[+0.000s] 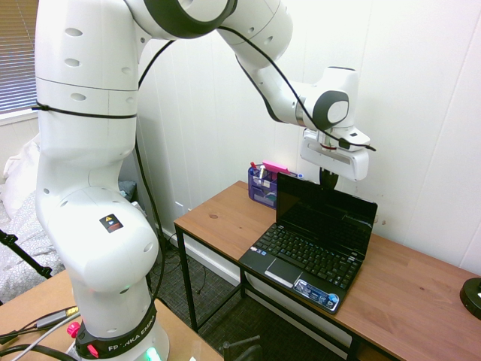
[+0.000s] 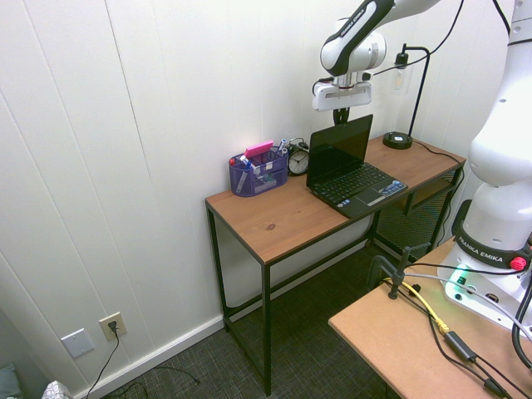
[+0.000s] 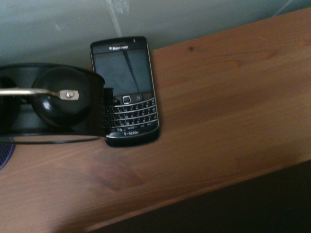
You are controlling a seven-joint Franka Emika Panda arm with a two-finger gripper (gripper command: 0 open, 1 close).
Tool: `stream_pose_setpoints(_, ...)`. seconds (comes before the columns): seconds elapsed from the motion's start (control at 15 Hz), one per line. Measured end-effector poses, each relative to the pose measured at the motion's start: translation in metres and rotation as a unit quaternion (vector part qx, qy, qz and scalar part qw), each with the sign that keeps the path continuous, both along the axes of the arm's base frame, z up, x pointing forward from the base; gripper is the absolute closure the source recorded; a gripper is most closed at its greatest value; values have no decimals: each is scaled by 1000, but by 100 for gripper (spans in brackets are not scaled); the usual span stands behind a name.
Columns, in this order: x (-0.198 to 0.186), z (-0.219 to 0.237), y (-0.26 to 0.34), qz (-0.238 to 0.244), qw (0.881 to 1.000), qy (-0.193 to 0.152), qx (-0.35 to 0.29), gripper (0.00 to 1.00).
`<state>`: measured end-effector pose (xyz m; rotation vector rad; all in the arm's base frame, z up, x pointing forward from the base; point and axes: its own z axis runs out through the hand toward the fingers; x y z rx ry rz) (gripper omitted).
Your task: Close the laptop lid
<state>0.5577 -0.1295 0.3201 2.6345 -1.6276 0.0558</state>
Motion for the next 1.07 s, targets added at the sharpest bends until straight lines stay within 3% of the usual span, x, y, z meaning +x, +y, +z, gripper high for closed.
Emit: stream_pose_setpoints(1.07, -82, -64, 2, -12, 998, 54, 30, 100)
